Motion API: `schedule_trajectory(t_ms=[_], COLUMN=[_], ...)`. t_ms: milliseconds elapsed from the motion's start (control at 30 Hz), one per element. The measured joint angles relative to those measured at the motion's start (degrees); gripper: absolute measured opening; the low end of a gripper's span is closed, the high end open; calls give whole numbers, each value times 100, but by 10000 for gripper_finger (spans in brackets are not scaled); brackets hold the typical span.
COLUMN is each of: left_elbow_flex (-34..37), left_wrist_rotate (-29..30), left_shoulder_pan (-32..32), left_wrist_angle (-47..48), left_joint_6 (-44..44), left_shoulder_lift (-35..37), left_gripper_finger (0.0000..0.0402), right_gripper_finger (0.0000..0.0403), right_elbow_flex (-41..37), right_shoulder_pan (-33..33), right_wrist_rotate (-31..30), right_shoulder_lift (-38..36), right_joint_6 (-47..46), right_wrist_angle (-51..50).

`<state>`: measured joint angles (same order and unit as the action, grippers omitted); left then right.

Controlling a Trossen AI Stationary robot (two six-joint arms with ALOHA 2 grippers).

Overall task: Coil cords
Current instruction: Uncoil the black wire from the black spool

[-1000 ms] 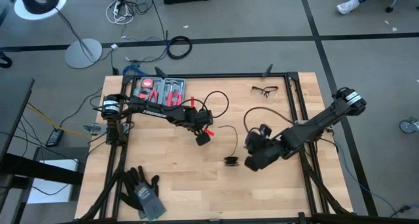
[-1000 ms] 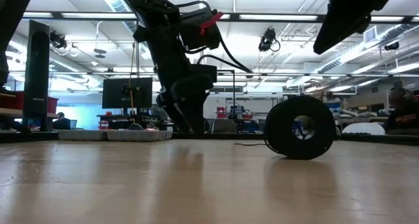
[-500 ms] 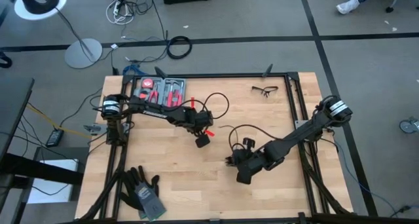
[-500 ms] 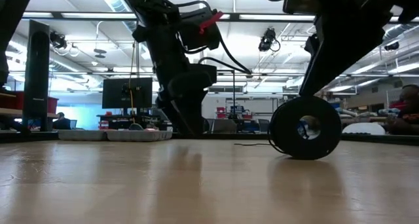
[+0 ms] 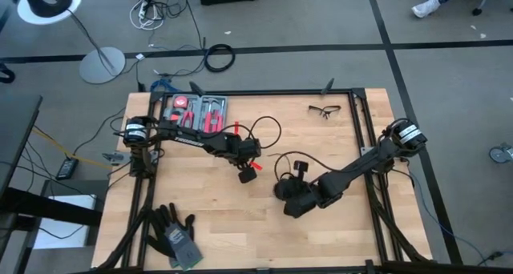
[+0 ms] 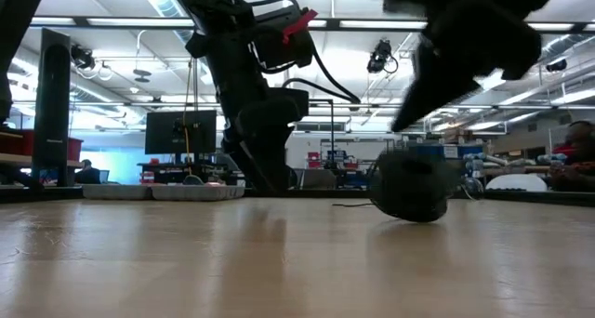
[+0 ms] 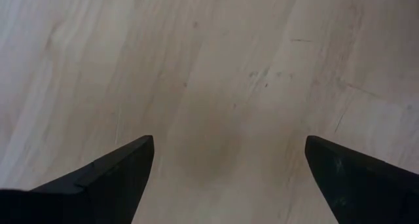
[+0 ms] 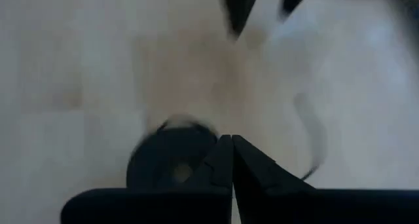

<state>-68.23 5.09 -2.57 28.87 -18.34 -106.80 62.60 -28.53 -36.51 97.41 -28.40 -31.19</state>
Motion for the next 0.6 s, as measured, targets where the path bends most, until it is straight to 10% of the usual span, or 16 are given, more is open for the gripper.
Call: schedule_trajectory(t_ms=[267,600], left_elbow_flex=[0,0], left_wrist_rotate=[17,23], left_shoulder_pan=[0,1], left_wrist_angle=[-23,-212], left_joint_6=[3,155], left_shoulder_lift=[0,0], left_gripper_finger=[400,400], right_gripper_finger=[1,11], right_elbow_flex=[-264,-276], right_shoulder_pan=[-23,-200], right_wrist_rotate=[-433,-196], right_shoulder_lift=[9,-167], right_joint_6=[1146,-281], right_wrist_angle=[299,234])
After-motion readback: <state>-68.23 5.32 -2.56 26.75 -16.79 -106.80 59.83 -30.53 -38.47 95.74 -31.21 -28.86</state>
